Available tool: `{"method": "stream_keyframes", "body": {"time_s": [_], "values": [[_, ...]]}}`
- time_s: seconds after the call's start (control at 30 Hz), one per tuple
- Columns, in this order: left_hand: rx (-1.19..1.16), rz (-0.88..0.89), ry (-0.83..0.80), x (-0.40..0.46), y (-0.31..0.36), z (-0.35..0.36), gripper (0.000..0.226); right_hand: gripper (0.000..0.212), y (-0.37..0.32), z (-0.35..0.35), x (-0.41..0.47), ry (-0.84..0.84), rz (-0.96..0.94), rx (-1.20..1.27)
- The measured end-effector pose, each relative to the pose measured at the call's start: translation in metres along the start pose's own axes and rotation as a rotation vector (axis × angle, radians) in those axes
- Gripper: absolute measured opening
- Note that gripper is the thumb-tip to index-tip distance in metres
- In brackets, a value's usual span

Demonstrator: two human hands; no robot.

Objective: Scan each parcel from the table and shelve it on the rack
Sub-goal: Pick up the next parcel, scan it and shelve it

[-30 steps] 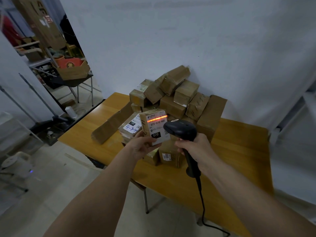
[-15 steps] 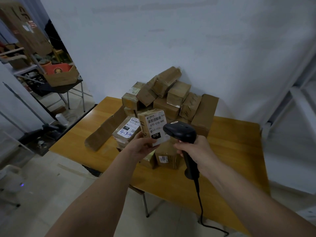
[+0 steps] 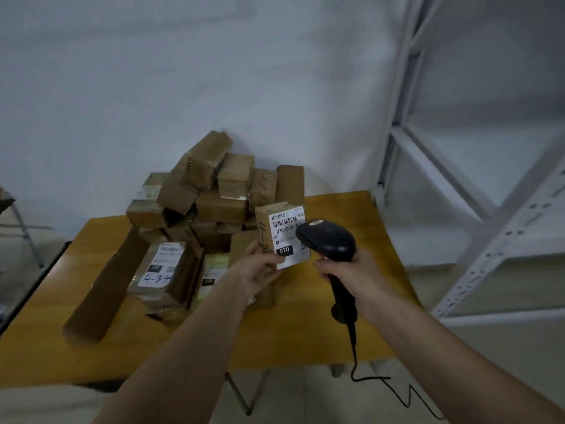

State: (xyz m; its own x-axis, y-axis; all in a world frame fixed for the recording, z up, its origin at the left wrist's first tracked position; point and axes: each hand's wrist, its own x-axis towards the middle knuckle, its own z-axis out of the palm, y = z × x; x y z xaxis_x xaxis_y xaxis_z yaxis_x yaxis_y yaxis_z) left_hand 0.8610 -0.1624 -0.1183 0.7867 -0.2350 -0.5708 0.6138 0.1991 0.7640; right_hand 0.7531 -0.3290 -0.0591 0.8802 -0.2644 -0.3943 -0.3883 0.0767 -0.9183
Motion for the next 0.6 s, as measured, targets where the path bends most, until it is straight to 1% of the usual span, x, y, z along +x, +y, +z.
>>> {"method": "stream_keyframes", "body": {"time_s": [0.13,0.27,0.4,0.5,0.6], "values": [[0.046,-0.013,-0.081,-0.011,-0.019,0.03,0.087,0.01,0.007,-0.033,-0.022,0.074,-0.023,0.052],[0.098,0.006,-0.157,-0.029,-0.039,0.067,0.084,0.01,0.018,-0.076,-0.051,0.149,-0.057,0.108],[0.176,0.022,-0.253,-0.055,-0.077,0.119,0.078,0.01,0.037,-0.136,-0.09,0.254,-0.07,0.155],[0.211,0.001,-0.319,-0.08,-0.111,0.164,0.081,0.01,0.052,-0.185,-0.123,0.332,-0.09,0.22],[0.214,-0.01,-0.367,-0.108,-0.142,0.208,0.088,0.011,0.066,-0.231,-0.156,0.397,-0.124,0.28]]}}
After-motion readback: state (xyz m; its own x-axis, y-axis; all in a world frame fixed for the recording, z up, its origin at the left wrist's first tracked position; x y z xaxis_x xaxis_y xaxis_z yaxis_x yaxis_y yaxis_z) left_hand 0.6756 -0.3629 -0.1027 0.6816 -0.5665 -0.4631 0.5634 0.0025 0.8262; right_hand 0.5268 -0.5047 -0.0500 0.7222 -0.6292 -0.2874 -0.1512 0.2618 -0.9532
